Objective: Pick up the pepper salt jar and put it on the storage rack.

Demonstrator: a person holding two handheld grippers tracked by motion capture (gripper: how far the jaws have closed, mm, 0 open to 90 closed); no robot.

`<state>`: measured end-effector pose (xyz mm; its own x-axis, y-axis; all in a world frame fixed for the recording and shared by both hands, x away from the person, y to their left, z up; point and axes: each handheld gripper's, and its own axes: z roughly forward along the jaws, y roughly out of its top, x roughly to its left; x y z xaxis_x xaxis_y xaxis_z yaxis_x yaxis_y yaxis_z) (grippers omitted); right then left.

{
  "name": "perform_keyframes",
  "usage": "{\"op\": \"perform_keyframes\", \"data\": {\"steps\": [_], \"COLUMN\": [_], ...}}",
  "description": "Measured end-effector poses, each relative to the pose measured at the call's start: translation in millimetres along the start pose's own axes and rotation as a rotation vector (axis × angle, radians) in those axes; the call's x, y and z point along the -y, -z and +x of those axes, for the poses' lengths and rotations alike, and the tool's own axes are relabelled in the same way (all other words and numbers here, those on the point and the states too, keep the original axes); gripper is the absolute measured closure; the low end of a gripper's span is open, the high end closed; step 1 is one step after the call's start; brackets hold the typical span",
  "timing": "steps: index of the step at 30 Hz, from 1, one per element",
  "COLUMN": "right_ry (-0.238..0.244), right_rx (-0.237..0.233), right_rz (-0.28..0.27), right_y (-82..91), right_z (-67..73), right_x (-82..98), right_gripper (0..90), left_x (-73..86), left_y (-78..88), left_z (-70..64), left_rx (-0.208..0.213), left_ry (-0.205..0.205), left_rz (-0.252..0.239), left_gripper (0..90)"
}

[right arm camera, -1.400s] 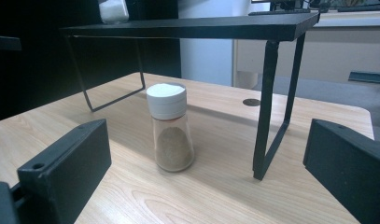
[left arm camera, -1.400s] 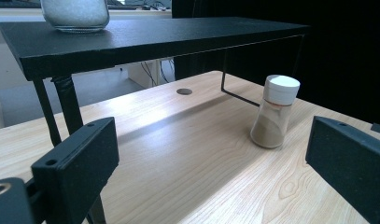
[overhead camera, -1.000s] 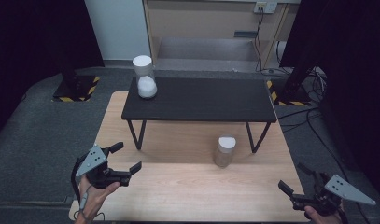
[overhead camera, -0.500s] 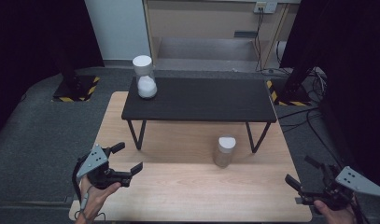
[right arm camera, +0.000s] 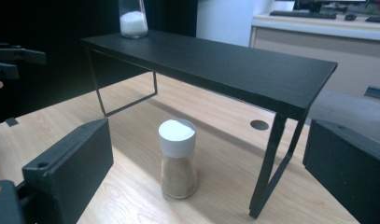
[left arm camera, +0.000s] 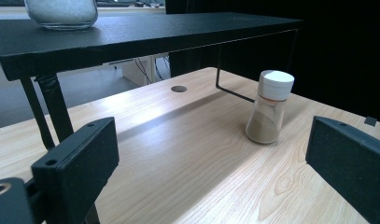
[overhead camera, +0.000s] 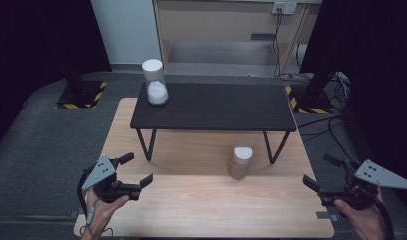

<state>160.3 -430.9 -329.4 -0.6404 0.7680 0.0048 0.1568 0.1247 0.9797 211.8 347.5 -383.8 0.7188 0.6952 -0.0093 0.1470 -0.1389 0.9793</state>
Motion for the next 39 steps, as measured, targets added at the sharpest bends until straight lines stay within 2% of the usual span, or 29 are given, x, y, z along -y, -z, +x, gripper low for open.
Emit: {"op": "perform_keyframes", "data": {"steps": [6, 16, 28, 39], "right_ry": [0.0, -0.017, -0.025, -0.021], "right_rx": [-0.023, -0.052, -0.065, -0.071], "right_rz": [0.043, 0.115, 0.187, 0.239], "right_y": [-18.6, -61.3, -118.6, -159.8], "right_z": [-2.2, -5.9, -5.5, -1.8], "right_x": [-8.7, -13.7, -7.7, -0.1], "right_gripper": [2.5, 2.4, 2.5, 2.9], "left_x": [-0.8, -0.4, -0.8, -0.5], "left_y": [-0.9, -0.6, -1.5, -1.4], "left_z": [-1.1, -0.6, -0.9, 0.1], "left_rx": [0.003, 0.004, 0.008, 0.01], "left_ry": [-0.008, -0.005, -0.013, -0.01], "left_rz": [0.004, 0.0, 0.005, 0.004], "left_gripper": [1.3, 1.4, 1.3, 1.3]}}
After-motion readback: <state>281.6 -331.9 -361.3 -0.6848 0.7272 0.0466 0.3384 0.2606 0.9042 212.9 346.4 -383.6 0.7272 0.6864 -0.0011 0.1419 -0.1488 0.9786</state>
